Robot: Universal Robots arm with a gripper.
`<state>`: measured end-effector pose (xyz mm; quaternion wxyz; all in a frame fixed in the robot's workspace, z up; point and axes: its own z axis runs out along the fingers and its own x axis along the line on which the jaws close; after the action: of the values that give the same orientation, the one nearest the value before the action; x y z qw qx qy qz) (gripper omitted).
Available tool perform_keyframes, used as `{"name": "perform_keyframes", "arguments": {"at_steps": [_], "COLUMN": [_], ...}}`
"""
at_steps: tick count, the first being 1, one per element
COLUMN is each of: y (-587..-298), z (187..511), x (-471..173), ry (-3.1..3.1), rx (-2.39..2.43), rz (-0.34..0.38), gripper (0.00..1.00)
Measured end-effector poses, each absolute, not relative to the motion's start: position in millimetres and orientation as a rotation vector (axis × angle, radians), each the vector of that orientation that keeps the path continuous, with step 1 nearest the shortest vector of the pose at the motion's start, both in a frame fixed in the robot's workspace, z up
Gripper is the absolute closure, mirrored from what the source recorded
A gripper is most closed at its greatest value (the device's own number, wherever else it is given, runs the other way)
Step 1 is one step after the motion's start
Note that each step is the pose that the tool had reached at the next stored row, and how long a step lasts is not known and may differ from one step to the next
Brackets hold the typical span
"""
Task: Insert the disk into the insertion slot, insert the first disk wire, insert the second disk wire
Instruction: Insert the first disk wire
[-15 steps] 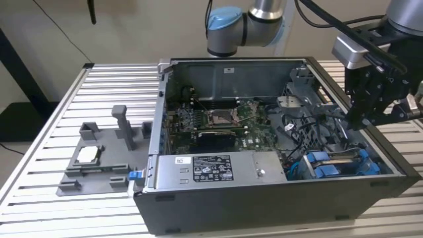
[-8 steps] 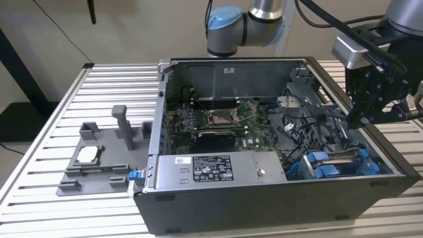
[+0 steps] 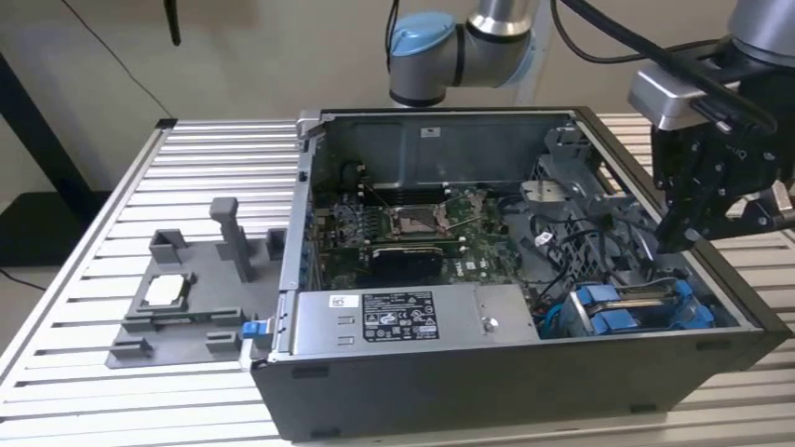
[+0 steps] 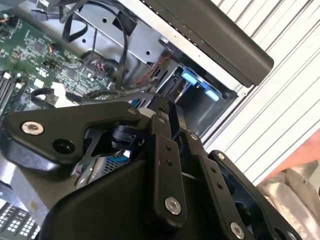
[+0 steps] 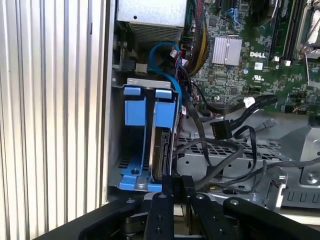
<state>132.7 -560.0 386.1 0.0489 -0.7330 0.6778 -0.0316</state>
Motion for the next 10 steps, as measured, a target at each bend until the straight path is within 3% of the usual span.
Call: {"name": "perform_keyframes", "arguments": {"at_steps": [10], "y": [-559.9], "z": [379.6], "x": [139.7], "ry": [2.089], "rx": [-2.261], "rz": [-0.088], "gripper": [0.81]}}
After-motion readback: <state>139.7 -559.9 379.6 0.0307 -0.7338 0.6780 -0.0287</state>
